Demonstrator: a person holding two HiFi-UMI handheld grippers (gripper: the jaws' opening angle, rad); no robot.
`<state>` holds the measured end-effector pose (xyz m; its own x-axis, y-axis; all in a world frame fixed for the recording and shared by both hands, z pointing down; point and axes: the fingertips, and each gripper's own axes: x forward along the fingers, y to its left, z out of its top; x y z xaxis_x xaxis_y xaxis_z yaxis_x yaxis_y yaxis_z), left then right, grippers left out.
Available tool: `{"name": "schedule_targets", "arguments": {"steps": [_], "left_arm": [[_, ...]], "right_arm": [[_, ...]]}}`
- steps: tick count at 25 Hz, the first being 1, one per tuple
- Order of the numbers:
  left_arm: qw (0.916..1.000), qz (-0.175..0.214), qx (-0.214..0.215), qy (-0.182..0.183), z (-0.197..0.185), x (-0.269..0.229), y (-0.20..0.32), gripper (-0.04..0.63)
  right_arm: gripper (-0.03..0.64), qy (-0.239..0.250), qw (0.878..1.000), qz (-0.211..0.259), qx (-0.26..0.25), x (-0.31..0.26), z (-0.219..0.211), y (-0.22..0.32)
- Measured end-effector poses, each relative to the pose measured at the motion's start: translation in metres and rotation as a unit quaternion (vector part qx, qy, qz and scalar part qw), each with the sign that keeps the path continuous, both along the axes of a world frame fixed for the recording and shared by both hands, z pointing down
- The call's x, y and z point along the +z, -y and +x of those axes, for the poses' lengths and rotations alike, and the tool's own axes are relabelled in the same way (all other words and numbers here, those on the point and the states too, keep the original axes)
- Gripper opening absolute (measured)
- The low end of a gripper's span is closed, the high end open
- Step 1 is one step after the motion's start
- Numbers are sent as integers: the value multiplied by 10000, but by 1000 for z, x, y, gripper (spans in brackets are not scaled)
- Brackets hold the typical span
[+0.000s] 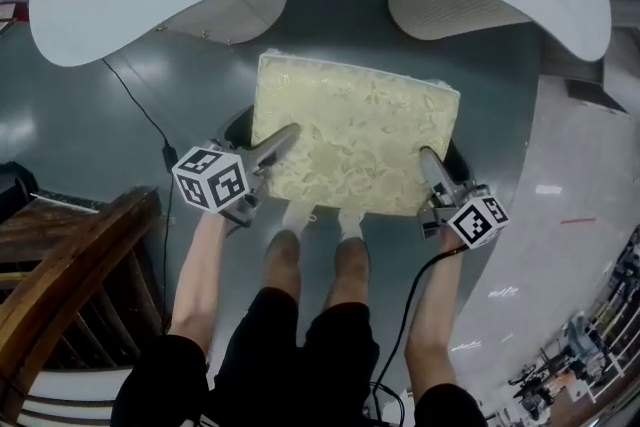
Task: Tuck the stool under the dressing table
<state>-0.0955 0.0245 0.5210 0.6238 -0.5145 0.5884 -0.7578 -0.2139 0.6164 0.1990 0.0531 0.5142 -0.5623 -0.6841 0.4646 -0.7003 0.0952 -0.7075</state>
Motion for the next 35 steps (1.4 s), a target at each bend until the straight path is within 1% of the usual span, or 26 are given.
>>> {"name": "schedule_targets", "arguments": {"steps": [5, 6, 11, 17, 25, 35], "left_arm": [[9994, 21, -322, 76, -5, -4, -11, 444], [9995, 11, -321, 76, -4, -4, -12, 443], [10000, -18, -58, -46, -3, 1, -1, 443], [9998, 5, -176, -82, -4, 1, -7, 442], [9989, 179, -376, -226, -6, 1, -11, 442], [9990, 313, -234, -229, -5, -2, -4, 442]], "right_arm": [[356, 87, 9995, 27, -301, 1, -3, 8], [356, 86, 9995, 15, -304, 2, -3, 7], [356, -34, 10000, -22, -36, -1, -3, 2], [356, -26, 9999, -1, -152, -1, -2, 4], [356, -174, 9990, 198, -353, -9, -5, 12], [356, -167, 9993, 275, -202, -10, -4, 6]]}}
